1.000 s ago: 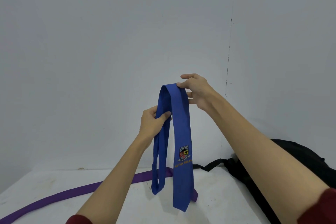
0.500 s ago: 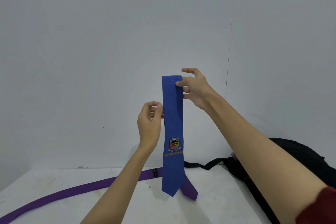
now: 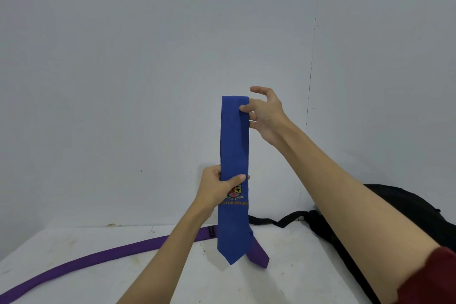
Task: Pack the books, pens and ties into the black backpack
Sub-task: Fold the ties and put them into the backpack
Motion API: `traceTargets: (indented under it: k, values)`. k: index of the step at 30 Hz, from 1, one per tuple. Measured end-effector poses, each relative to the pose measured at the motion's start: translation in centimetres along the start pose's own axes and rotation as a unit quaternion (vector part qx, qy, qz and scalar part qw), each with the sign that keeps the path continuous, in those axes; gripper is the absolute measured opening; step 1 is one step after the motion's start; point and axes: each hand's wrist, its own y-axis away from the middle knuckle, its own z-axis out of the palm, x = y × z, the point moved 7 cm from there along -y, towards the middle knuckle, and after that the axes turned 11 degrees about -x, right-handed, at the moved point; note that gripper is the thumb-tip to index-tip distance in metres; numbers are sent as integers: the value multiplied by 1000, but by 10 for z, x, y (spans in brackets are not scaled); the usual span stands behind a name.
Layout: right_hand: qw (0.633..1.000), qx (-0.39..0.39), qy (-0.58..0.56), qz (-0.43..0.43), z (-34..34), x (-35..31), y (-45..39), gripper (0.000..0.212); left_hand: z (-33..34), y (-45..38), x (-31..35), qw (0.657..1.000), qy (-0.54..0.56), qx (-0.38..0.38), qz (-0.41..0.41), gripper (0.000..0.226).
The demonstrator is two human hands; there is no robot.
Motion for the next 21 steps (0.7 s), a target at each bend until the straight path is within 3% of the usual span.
traceTargets:
  k: [3, 7, 18, 21]
  values:
    - [1000, -4, -7, -4, 0, -2, 1, 47, -3, 2, -1, 1000, -7, 21, -7, 15]
    - [1000, 9, -6, -12, -3, -6, 0, 47, 6, 10, -12, 1000, -16, -24, -11, 31]
    - [993, 89, 67, -46, -18, -14, -5, 48, 4, 20, -21, 997, 73, 33, 8, 9]
    - [992, 101, 62, -47, -23, -14, -4, 46, 9, 16, -24, 997, 72, -19, -24, 16]
